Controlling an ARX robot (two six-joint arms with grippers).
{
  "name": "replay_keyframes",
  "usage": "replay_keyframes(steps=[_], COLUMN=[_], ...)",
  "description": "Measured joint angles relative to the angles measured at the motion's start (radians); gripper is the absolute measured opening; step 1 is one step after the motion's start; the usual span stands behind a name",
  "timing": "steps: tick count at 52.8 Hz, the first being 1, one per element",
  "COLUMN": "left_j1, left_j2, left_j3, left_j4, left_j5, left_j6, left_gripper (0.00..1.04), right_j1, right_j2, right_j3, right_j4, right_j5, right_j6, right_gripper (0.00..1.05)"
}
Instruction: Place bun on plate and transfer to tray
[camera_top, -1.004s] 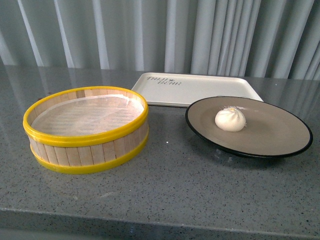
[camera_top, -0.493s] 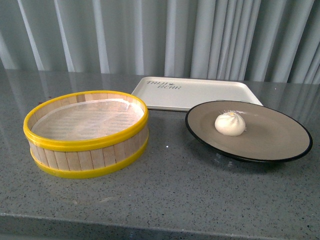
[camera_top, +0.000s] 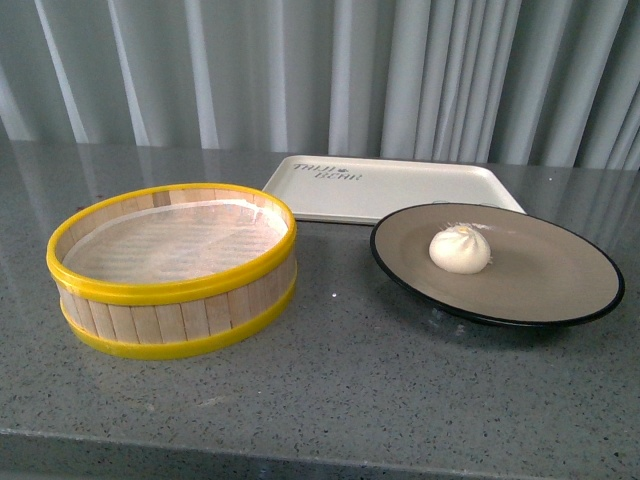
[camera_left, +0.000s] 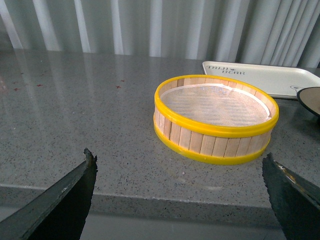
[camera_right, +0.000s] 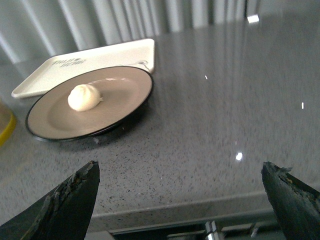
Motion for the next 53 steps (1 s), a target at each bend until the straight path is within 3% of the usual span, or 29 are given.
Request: replay_keyframes(steps=[6,15,33,53], left_j1=[0.0,0.0,0.0,0.0], left_j2=[0.0,0.0,0.0,0.0], left_j3=[0.0,0.0,0.0,0.0], left_j4=[0.0,0.0,0.0,0.0], left_j5=[0.0,0.0,0.0,0.0], left_j6=[0.0,0.0,0.0,0.0], left_gripper=[0.98,0.98,0.98,0.98], right_j1=[0.099,0.184,0.216,0.141], right_j2=[0.312,0.552,0.733,0.923], right_j3=[0.067,0.145,0.221,0.296], right_j4=[0.233,0.351,0.36,0.421], right_j5=[0.035,0.029,0.005,-0.116], right_j6=[0.406,0.641,0.957,1.096], right_gripper=[0.96,0.96,0.96,0.96])
